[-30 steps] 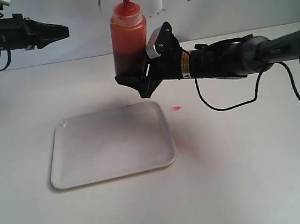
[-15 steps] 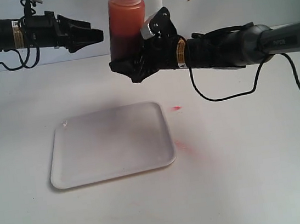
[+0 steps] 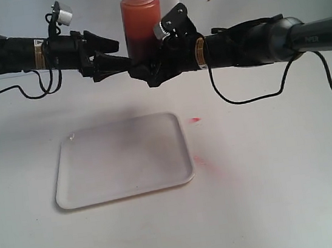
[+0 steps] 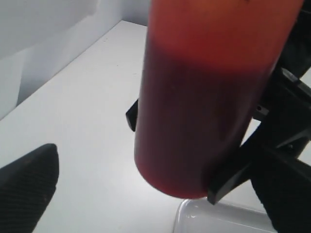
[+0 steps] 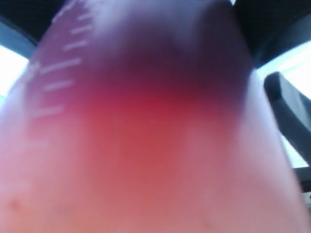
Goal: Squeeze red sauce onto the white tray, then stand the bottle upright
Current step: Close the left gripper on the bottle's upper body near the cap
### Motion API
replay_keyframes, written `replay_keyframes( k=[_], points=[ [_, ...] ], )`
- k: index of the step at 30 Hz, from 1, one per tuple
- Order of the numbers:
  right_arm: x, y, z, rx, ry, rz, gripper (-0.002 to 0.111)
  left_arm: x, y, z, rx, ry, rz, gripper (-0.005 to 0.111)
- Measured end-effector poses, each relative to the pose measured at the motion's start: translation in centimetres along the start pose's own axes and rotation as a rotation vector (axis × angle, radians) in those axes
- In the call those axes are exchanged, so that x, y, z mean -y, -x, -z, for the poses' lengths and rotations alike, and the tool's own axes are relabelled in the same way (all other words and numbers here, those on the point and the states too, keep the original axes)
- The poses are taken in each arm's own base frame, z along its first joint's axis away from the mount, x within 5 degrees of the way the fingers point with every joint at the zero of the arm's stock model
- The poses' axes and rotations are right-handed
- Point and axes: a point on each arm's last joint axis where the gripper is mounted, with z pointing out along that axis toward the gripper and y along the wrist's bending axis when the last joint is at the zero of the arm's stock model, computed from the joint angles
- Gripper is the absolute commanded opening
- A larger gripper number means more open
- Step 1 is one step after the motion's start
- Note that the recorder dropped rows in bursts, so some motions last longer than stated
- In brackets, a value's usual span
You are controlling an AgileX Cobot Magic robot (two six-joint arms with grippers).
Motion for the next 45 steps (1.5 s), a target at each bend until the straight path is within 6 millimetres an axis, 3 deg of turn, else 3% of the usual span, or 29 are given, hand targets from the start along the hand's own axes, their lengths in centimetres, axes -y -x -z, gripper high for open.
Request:
replay_keyframes(
  k=[17, 33, 41, 43, 45],
  points=[
    [-1.0, -0.4, -0.1, -0.052, 0.1, 0.04, 0.0, 1.1, 0.3, -1.6, -0.004, -0.058, -0.057, 0.104],
    [-2.0, 0.0, -0.7, -0.045, 0.121, 0.033, 0.0, 2.1, 1.9, -3.6, 0.128, -0.071, -0.011, 0.104],
    [-2.3, 0.0, -0.8, -0.04, 0.131, 0.044, 0.0, 2.1, 1.9, -3.6, 0.126, -0.076, -0.013, 0.104],
    [-2.3, 0.0, -0.8, -0.038, 0.133, 0.063, 0.0, 2.2, 1.8, -3.6, 0.117, -0.082, -0.017, 0.099],
    [-2.3, 0.0, -0.8, -0.038, 0.133, 0.07, 0.0, 2.2, 1.8, -3.6, 0.111, -0.082, -0.019, 0.083]
  ],
)
